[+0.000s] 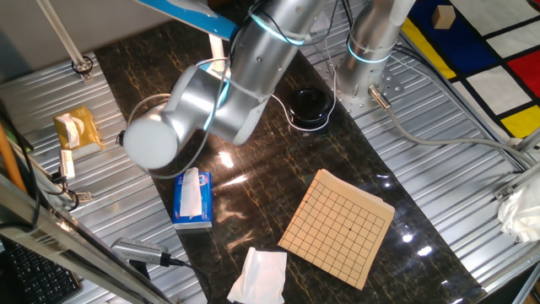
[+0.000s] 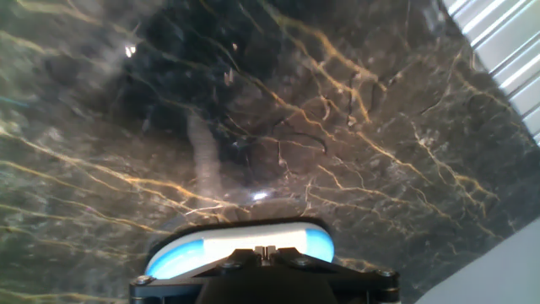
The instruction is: Turn off the desk lamp by pressing the button
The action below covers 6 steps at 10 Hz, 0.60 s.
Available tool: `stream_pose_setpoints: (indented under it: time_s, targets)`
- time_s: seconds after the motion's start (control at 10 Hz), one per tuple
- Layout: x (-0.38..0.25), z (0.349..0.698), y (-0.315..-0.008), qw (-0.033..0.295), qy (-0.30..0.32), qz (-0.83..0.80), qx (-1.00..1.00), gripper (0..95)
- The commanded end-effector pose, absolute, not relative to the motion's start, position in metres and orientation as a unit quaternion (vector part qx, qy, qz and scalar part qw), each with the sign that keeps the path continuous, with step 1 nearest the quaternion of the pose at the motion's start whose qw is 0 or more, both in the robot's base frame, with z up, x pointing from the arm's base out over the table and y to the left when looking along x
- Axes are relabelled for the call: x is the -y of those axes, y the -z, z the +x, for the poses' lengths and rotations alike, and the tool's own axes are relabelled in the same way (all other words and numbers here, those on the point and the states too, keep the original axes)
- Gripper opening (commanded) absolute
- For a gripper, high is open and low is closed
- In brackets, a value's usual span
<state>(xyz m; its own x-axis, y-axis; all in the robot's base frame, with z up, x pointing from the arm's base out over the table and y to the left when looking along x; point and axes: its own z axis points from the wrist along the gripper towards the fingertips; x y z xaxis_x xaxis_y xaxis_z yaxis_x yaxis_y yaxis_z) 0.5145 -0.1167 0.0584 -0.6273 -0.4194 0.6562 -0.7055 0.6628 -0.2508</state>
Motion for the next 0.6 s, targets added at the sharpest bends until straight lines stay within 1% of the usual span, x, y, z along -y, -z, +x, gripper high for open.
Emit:
stream_pose_setpoints:
  time_s: [0.1, 0.3, 0.6]
  targets:
    - [0.124, 0.510, -0.055, 0.278, -0.253, 0.333, 0.865, 0.0]
    - [0.132, 0.503, -0.048, 0.269, -0.259, 0.340, 0.863, 0.0]
    - [0.143, 0.498, -0.044, 0.263, -0.261, 0.349, 0.861, 0.0]
